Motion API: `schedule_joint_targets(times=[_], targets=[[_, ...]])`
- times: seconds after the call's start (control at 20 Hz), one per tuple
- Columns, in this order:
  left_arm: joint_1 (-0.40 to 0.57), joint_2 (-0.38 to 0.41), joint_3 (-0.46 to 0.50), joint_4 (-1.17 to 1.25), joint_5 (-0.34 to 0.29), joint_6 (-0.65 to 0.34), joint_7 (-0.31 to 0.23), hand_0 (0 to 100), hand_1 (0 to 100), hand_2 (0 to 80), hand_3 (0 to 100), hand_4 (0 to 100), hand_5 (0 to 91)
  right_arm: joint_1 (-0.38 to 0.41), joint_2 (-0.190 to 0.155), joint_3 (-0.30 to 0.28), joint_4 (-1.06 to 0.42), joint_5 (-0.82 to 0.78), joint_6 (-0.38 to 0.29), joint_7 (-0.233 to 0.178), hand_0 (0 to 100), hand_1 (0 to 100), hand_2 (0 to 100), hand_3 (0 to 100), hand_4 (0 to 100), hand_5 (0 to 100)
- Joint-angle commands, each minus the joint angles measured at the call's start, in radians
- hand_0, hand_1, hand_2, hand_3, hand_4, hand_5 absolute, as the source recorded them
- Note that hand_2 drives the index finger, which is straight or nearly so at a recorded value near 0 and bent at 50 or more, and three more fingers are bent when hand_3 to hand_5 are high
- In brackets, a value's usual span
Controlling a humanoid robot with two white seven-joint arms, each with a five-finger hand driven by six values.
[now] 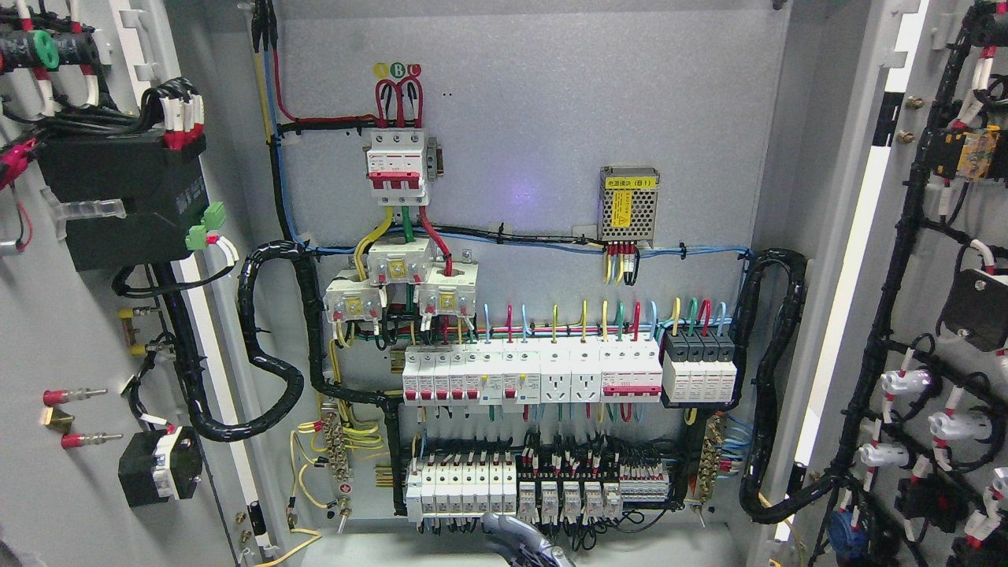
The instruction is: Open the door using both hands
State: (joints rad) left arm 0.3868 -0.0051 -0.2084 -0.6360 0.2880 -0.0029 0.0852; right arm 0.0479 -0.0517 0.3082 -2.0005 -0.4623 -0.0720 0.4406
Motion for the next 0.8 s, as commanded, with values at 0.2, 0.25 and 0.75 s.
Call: schedule_joint_targets(times=[0.2,0.25,0.75], targets=[[0.234,0.192,-0.077,-0.942,-0.003,0.000,-0.002,0,0,0.0,0,0,0.0,0.093,-0.089,-0.176,-0.086,-0.001,-0.139,0.006,19,0,0,0,0,0],[0.251,0.210,-0.089,-0.994,-0.003,0.000,-0.002,0,0,0.0,0,0,0.0,0.096,-0.089,-0.198,-0.086,-0.001,-0.155,0.006,19,0,0,0,0,0],[0.282,0.365,-0.169,-1.255,-0.006,-0.115,-0.004,0,0,0.0,0,0,0.0,0.176,-0.088,-0.305,-0.087,-0.002,-0.253,0.006,19,0,0,0,0,0]])
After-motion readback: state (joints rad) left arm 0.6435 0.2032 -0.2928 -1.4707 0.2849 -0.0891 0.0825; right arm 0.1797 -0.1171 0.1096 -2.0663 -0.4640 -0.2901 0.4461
